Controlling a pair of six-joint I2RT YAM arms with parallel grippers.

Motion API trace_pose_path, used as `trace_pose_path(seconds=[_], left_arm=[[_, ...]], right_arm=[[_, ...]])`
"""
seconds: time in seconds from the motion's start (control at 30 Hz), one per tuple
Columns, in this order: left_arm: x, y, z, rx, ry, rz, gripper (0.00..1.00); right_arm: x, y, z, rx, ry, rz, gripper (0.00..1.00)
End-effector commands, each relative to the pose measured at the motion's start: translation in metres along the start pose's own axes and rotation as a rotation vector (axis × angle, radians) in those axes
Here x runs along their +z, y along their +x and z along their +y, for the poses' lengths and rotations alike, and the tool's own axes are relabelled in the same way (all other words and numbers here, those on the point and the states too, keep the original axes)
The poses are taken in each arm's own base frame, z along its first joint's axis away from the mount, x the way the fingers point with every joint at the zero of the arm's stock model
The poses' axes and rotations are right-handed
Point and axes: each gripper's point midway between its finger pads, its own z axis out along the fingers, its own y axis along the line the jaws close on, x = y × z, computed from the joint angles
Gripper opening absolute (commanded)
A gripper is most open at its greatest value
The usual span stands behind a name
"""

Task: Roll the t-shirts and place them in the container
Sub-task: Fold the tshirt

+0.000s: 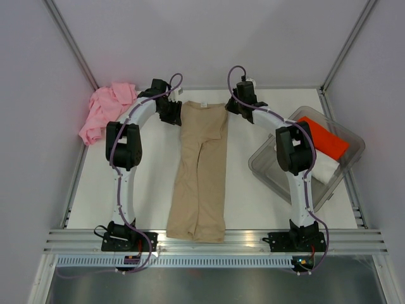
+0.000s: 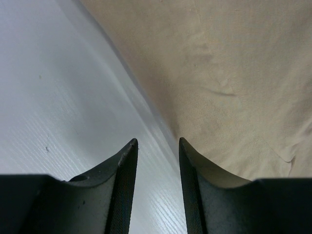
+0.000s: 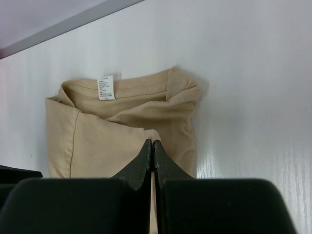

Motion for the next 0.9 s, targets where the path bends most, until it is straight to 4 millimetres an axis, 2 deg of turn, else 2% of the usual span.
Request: trace_pose_path(seconds=[0.0,0.17,0.23,0.33,0.37,0.4,0.5,0.63,0.73,0.8,0.87], left_arm=[[-0.025,-0.031,-0.001,0.052,-0.013,-0.09,0.45],[-0.024,-0.031,0.0,0.048,-0.016,-0.088,0.45],[-0.025,-0.03,0.0,0.049,-0.018,-0.086,0.45],[-0.028,-0.027,-0.001,0.056,-0.017,-0.079,0.45],[-0.029,-0.025,-0.001,0.062,-0.02,-0.074,0.45],[-0.029,-0.024,-0.001,0.063,-0.02,-0.074,0.45],[-0.031,-0.023,0.0,0.072,-0.031,-0.072,0.45],[-0.03,-0.024,0.001,0.07,-0.031,-0.072,0.45],[-0.03,-0.023,-0.001,0.064,-0.023,-0.071,0.45],[-0.03,-0.022,-0.001,0.061,-0.019,-0.069,0.45],[-0.029,-0.021,-0.001,0.06,-0.019,-0.064,0.45]], right_arm=[[-0.009,-0.023,0.01,0.041,-0.036,-0.06,0.0],[-0.005,-0.027,-0.004,0.047,0.013,-0.076,0.0],[0.01,-0.022,-0.017,0.071,0.042,-0.044,0.02],[0.03,-0.018,-0.02,0.078,0.013,-0.021,0.06],[0.033,-0.016,-0.014,0.085,-0.015,-0.011,0.08],[0.039,-0.008,-0.018,0.09,-0.012,0.002,0.09],[0.044,0.004,-0.026,0.105,0.009,0.034,0.13],[0.044,0.01,-0.04,0.111,0.068,0.053,0.14],[0.045,0.005,-0.045,0.104,0.092,0.025,0.23],[0.046,-0.006,-0.041,0.079,0.086,-0.001,0.24],[0.046,-0.019,-0.033,0.052,0.064,-0.024,0.33]])
